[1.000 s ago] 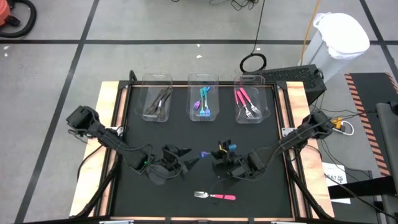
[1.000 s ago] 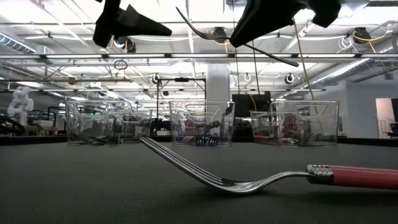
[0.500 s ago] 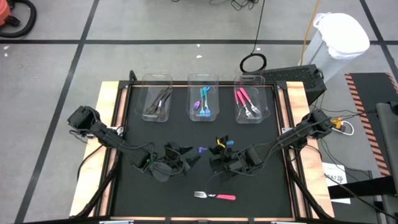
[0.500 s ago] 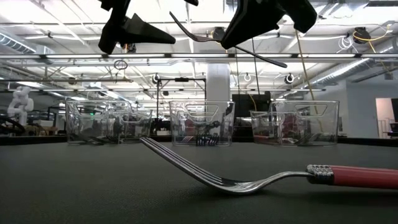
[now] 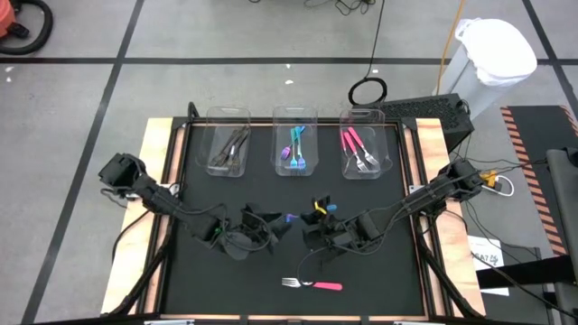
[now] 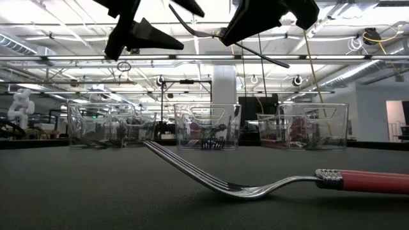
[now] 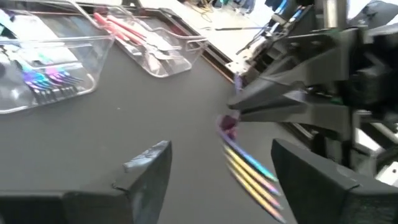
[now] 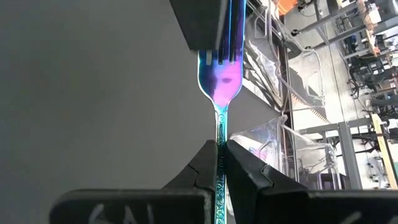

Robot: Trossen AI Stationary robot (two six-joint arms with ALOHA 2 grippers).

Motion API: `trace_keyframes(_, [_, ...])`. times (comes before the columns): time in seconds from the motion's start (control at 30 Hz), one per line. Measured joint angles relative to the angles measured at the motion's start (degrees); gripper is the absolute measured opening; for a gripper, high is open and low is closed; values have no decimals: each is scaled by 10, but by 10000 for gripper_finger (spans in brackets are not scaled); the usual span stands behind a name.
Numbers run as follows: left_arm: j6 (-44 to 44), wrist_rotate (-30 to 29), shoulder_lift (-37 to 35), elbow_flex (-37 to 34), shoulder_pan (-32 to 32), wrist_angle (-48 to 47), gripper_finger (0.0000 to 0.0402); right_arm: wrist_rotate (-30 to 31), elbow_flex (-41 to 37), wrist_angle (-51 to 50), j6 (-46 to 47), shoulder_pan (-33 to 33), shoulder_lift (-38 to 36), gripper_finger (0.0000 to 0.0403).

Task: Sort silverware by color (type)
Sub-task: Put the blue fork into the middle transparent bin

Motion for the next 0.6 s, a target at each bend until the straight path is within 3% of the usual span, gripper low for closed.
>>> trace_keyframes(0.6, [52, 13, 0, 0, 6, 5, 113, 0, 0, 1, -1, 0, 0, 16])
